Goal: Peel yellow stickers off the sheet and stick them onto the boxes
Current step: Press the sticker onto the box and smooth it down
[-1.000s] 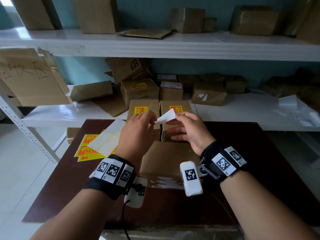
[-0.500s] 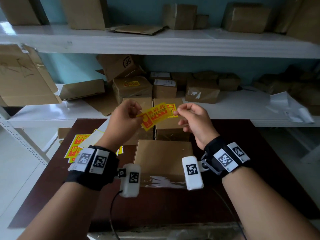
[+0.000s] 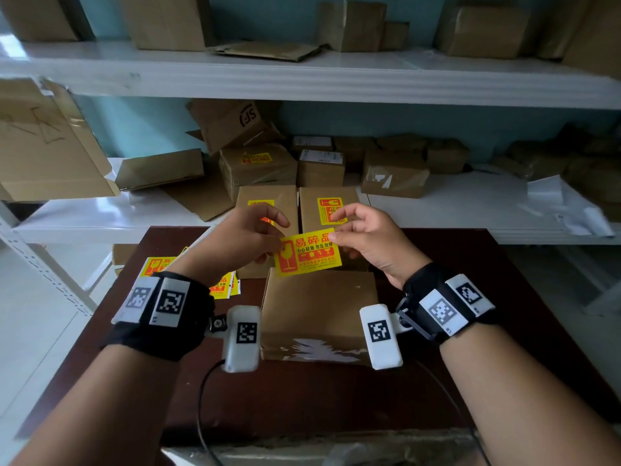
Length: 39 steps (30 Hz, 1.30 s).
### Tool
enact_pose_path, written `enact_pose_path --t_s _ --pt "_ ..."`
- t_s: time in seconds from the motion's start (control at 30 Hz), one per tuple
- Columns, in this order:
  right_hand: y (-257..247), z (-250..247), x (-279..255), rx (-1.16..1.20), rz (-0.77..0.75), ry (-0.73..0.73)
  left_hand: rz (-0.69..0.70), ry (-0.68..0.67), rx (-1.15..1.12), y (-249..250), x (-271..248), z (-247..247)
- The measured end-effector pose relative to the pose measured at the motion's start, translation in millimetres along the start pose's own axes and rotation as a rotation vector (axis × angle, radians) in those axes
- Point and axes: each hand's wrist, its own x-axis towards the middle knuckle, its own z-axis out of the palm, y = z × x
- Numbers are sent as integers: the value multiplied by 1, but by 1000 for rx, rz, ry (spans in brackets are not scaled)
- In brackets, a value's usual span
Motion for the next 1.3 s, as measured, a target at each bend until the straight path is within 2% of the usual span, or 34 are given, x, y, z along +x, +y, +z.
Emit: enact_pose_path --t_s 0.23,0.37,0.67,1.3 --pt "1 -1 -3 -55 50 -40 -30 17 -51 -3 -1 0" --pt "3 -3 -5 -87 89 -47 -44 42 -8 -6 -1 6" --pt "16 -12 -10 -171 183 -135 -70 -92 40 -12 -3 19" --pt "25 -14 -14 -290 237 -268 -56 -226 138 -28 8 26"
